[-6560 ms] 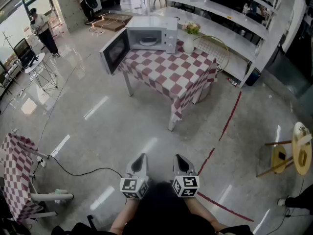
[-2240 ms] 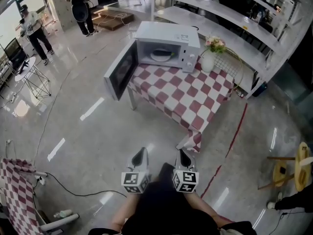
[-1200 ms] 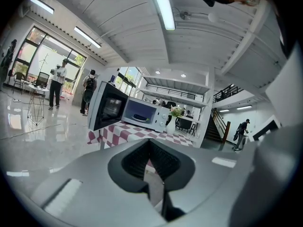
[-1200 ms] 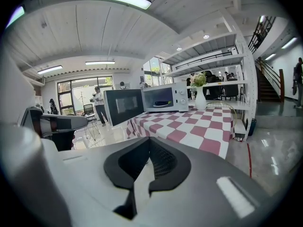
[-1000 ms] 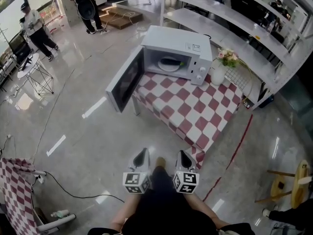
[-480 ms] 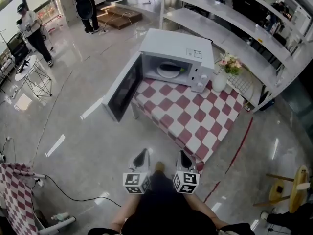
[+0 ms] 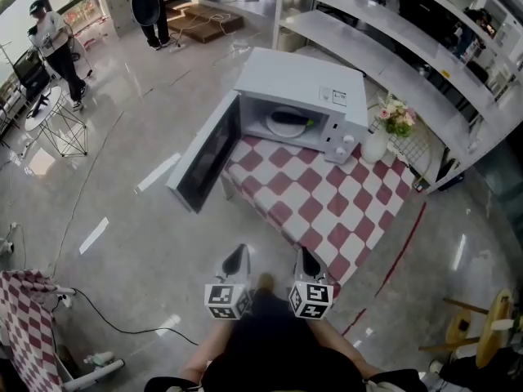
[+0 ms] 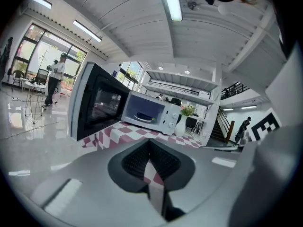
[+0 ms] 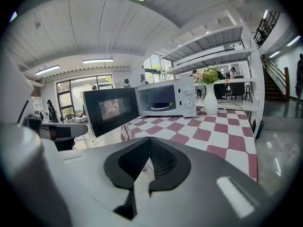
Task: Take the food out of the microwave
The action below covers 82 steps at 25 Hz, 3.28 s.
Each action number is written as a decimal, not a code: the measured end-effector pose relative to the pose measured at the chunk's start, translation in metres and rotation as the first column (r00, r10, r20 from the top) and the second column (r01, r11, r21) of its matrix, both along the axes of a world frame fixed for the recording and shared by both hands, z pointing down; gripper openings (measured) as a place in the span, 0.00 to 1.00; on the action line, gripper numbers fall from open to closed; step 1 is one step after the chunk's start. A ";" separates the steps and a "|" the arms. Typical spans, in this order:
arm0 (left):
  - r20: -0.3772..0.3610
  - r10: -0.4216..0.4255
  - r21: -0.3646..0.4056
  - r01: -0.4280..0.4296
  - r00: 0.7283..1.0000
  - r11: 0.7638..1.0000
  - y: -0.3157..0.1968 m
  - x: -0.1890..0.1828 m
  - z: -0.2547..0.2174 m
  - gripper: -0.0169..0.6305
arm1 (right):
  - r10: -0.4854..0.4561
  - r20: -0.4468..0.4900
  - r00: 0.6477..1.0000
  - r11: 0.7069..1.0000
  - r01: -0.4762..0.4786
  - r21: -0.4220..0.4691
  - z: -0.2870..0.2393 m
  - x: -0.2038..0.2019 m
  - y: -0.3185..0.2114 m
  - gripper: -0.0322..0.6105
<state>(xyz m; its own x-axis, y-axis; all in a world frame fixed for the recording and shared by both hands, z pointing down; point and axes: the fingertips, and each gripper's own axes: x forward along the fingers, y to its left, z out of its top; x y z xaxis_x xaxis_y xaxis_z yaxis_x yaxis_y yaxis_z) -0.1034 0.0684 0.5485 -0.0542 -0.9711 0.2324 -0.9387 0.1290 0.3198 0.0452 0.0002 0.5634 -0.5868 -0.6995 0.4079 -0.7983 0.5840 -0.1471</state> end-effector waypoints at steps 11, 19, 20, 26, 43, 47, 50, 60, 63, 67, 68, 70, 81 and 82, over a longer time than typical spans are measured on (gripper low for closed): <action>0.002 -0.011 -0.012 0.011 1.000 1.000 -0.049 -0.022 0.005 0.04 | -0.012 0.011 1.000 1.000 0.012 -0.005 0.004 -0.024 -0.052 0.05; -0.004 -0.028 -0.017 0.028 1.000 0.999 -0.075 -0.030 0.015 0.04 | -0.027 0.007 1.000 1.000 0.027 -0.007 0.011 -0.031 -0.079 0.05; -0.004 -0.028 -0.018 0.028 1.000 0.999 -0.077 -0.030 0.016 0.04 | -0.028 0.008 1.000 1.000 0.028 -0.005 0.012 -0.031 -0.082 0.05; 0.006 -0.022 -0.017 0.022 1.000 1.000 -0.087 -0.026 0.018 0.04 | -0.018 0.048 0.999 1.000 0.018 0.008 0.008 -0.026 -0.097 0.05; 0.041 -0.027 -0.036 0.029 0.999 0.999 -0.082 -0.020 0.019 0.04 | -0.035 0.076 0.997 0.999 0.037 -0.031 0.017 -0.027 -0.093 0.05; 0.033 -0.023 -0.049 0.024 0.999 0.999 -0.079 -0.019 0.025 0.04 | -0.024 0.074 0.997 0.999 0.027 -0.043 0.021 -0.026 -0.091 0.05; 0.031 -0.015 -0.053 0.017 0.999 0.998 -0.080 -0.020 0.024 0.04 | -0.022 0.073 0.997 0.998 0.025 -0.049 0.021 -0.028 -0.091 0.05; 0.033 0.026 -0.074 -0.023 0.999 0.997 -0.100 -0.025 0.019 0.04 | 0.004 0.077 0.997 0.997 0.002 -0.079 0.020 -0.039 -0.098 0.05; 0.035 0.045 -0.076 -0.042 0.998 0.996 -0.109 -0.026 0.016 0.04 | 0.014 0.079 0.997 0.996 -0.007 -0.087 0.019 -0.042 -0.103 0.05; 0.032 0.075 -0.075 -0.072 0.997 0.995 -0.123 -0.026 0.014 0.04 | 0.026 0.078 0.997 0.996 -0.019 -0.089 0.017 -0.046 -0.111 0.05; 0.031 0.081 -0.074 -0.079 0.996 0.994 -0.127 -0.027 0.014 0.04 | 0.030 0.077 0.997 0.996 -0.023 -0.088 0.016 -0.047 -0.114 0.05; 0.028 0.090 -0.069 -0.088 0.996 0.994 -0.135 -0.028 0.013 0.04 | 0.036 0.073 0.997 0.996 -0.030 -0.086 0.015 -0.048 -0.120 0.05; 0.013 0.124 -0.054 -0.123 0.992 0.991 -0.179 -0.042 0.007 0.04 | 0.071 0.056 0.996 0.995 -0.067 -0.077 0.008 -0.058 -0.156 0.05; 0.011 0.128 -0.055 -0.127 0.992 0.990 -0.183 -0.043 0.007 0.04 | 0.075 0.056 0.996 0.995 -0.070 -0.077 0.007 -0.060 -0.160 0.05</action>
